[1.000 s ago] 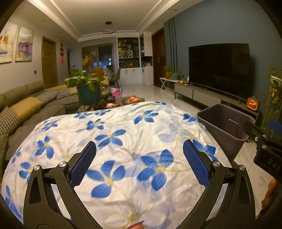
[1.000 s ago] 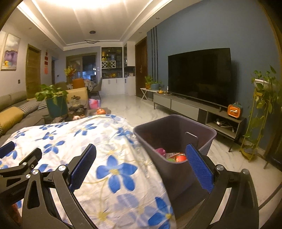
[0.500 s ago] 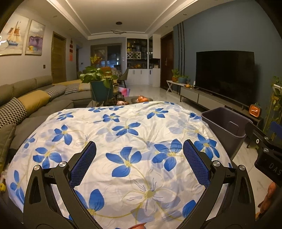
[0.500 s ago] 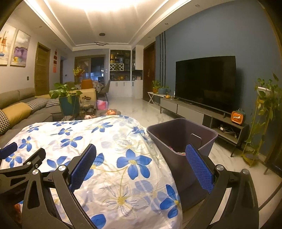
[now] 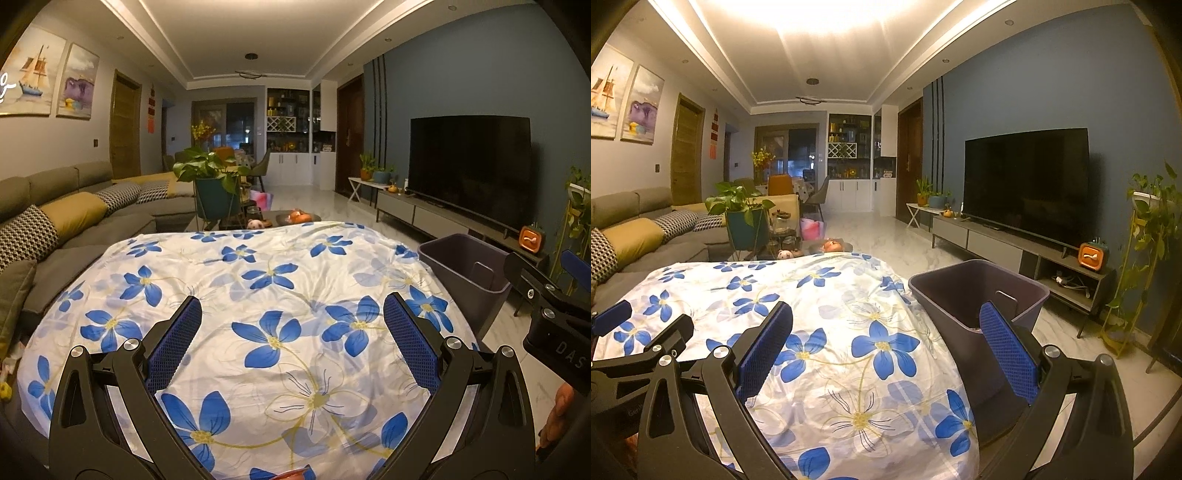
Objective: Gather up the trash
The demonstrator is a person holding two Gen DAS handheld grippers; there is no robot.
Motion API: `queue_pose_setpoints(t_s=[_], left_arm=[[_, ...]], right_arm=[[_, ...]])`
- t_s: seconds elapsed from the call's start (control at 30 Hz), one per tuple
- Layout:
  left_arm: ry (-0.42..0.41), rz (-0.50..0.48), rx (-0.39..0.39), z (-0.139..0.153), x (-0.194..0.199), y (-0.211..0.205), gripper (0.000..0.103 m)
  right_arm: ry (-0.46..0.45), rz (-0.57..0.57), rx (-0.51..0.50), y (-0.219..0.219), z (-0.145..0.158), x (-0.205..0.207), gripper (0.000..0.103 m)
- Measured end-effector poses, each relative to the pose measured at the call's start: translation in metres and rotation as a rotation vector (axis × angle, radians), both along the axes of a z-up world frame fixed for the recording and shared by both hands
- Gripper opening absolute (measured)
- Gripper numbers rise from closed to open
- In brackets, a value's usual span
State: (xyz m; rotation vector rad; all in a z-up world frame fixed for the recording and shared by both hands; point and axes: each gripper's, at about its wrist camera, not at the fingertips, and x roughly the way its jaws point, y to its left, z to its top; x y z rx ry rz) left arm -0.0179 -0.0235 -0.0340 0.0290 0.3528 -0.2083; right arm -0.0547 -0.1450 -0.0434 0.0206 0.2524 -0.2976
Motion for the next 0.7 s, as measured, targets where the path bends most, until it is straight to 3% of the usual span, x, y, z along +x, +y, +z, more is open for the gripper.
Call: queue_pose_setpoints(t_s=[0.7], left_arm=[[-0.009, 0.005, -0.02, 0.0048, -0.0029, 0.0029, 0.097]], right_arm=[[0.0, 0.0, 0.001, 0.0001, 0.0, -0.0007, 0.098]])
